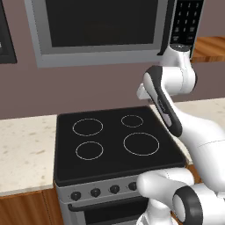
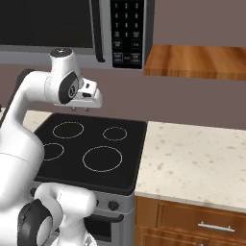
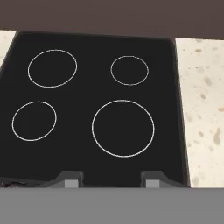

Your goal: The microwave is finished heating the chicken drumstick and tomato. Take the bowl containing the food and place it on the dining counter.

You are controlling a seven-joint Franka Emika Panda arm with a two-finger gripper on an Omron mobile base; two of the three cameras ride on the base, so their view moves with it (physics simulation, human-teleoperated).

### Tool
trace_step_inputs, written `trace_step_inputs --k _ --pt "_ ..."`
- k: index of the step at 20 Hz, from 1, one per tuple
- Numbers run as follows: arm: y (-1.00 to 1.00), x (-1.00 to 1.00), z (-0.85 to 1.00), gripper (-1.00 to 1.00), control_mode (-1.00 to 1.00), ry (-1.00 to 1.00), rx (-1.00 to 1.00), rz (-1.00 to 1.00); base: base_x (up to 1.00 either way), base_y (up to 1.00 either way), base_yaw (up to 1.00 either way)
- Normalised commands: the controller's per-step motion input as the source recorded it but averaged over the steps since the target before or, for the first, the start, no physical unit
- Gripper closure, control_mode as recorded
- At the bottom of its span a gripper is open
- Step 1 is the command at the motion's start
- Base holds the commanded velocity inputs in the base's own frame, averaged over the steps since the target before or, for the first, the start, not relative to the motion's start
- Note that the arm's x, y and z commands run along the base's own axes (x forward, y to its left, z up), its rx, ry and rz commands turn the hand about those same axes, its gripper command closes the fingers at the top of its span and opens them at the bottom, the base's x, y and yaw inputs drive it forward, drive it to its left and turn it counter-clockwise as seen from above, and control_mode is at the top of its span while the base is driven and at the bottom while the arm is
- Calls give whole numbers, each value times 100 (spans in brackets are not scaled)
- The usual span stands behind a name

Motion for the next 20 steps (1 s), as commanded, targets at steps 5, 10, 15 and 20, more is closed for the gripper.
trace_step_inputs --k 5,10,15,20 --pt "-3 -14 0 -100 -100 -5 0 0 0 0 0" --pt "-12 -42 18 -100 -100 -27 10 0 0 0 0" --pt "-22 -54 33 -100 -100 -42 15 0 0 0 0" --pt "-7 -39 45 -100 -100 -47 7 0 0 0 0"
